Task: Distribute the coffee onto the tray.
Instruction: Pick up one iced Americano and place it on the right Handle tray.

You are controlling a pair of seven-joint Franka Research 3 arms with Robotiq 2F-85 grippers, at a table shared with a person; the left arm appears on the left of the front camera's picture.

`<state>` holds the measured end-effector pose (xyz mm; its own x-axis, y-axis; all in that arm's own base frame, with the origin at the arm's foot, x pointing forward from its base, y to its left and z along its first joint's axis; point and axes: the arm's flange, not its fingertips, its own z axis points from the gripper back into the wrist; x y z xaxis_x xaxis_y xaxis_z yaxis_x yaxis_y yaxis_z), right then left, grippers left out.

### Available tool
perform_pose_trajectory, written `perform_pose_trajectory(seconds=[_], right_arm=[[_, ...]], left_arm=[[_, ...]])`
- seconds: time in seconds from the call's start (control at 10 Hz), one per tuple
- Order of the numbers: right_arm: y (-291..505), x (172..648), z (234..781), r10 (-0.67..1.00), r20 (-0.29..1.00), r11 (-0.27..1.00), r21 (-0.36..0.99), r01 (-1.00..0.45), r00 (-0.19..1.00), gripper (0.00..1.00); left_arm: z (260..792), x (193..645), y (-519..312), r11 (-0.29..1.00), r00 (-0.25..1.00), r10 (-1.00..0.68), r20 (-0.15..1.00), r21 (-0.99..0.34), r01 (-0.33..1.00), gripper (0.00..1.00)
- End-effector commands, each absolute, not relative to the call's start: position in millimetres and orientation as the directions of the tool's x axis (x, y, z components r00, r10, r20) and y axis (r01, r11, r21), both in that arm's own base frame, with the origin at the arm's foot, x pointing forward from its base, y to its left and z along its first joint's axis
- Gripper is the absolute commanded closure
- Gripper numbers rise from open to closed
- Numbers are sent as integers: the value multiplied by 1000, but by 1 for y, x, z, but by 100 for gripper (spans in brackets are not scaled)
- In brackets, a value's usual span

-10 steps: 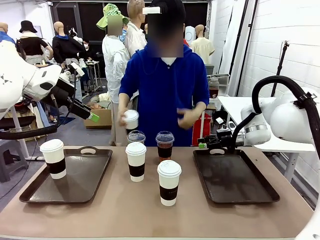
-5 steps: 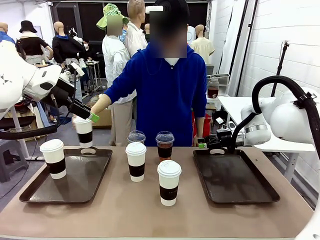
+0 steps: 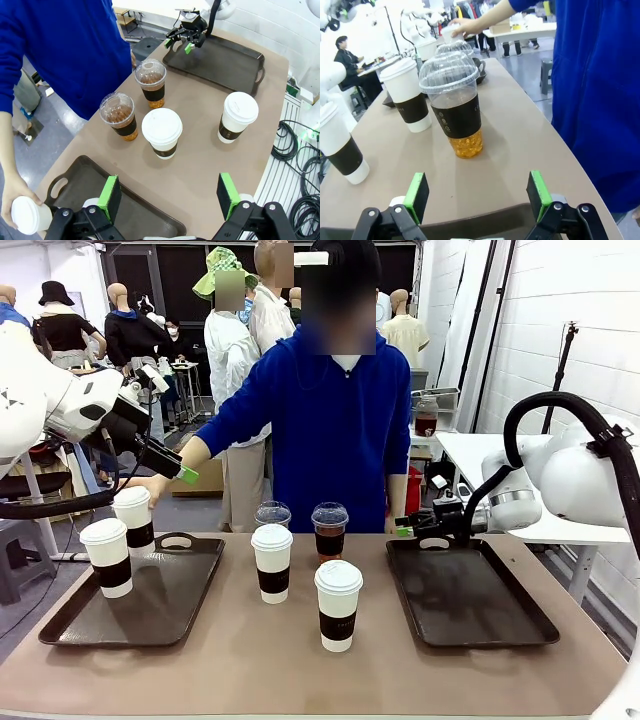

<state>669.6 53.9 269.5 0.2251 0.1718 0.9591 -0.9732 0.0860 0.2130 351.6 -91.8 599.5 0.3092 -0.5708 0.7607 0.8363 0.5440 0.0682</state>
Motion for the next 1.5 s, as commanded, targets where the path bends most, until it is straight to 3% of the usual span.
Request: perform_pose_trajectory(seconds=[0.0, 0.5, 0.9, 1.0, 1.4], right_arm=[[73, 668, 260, 139, 971, 89, 182, -979, 193, 0], [123, 666, 247, 126, 983, -25, 140, -990, 136, 0], [133, 663, 248, 145, 987, 16, 69, -997, 71, 0], [134, 660, 247, 142, 982, -33, 128, -991, 122, 0], [134, 660, 247, 142, 982, -33, 128, -991, 122, 0]], left_arm=[[599, 351, -91, 539, 309, -569, 762, 62, 840, 0], [599, 351, -91, 539, 309, -569, 762, 62, 840, 0], [599, 351, -91, 539, 309, -569, 762, 62, 840, 0], [599, 351, -91, 539, 309, -569, 762, 62, 840, 0], [599, 351, -91, 539, 309, -569, 762, 62, 840, 0]])
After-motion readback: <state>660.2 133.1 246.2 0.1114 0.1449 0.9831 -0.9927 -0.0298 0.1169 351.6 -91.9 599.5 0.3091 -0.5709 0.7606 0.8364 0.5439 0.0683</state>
